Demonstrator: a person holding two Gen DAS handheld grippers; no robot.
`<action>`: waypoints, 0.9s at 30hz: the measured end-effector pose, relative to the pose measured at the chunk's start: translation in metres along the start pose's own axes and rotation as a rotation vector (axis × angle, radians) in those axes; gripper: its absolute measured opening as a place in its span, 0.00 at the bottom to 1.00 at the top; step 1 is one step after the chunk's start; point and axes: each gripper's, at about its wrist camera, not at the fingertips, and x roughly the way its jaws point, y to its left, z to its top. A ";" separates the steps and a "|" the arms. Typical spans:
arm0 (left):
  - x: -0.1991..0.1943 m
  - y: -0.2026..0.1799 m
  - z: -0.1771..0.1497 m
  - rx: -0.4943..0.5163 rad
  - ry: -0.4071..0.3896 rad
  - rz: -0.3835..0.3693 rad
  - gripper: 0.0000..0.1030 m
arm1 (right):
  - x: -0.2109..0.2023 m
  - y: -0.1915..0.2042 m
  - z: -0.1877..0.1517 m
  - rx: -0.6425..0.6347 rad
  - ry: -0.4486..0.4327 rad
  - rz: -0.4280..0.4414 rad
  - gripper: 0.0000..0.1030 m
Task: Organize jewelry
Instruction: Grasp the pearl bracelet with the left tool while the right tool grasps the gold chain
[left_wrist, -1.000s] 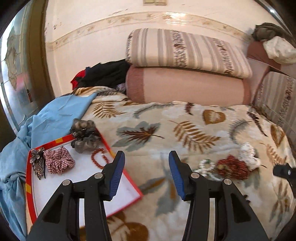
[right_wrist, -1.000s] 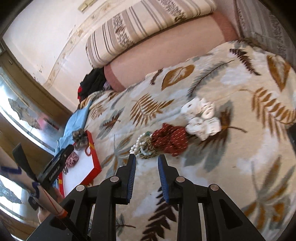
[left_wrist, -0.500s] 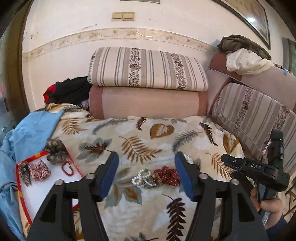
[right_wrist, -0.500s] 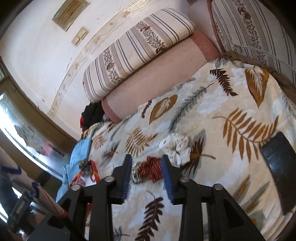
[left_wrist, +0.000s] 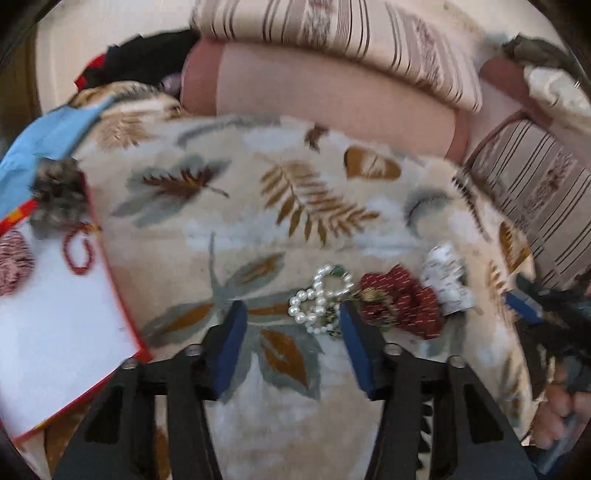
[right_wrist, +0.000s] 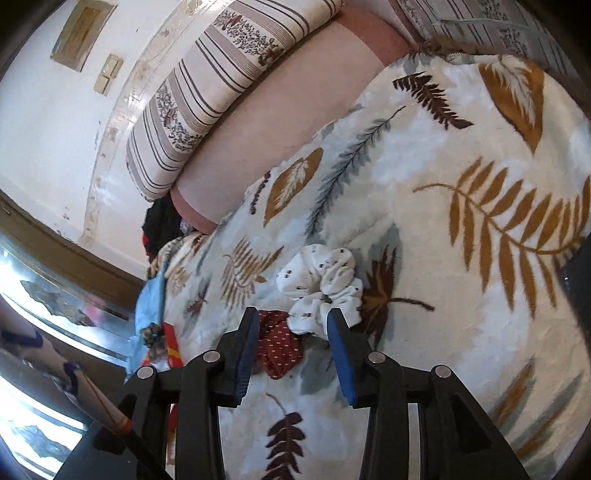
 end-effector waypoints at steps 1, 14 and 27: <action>0.008 -0.001 0.002 0.008 0.008 -0.006 0.44 | 0.000 0.003 0.000 -0.010 0.000 0.005 0.41; 0.082 -0.028 0.018 0.166 0.074 0.073 0.09 | 0.025 0.029 -0.013 -0.125 0.045 0.023 0.41; 0.003 0.014 0.017 0.044 -0.075 -0.022 0.09 | 0.085 0.069 -0.059 -0.329 0.209 0.055 0.41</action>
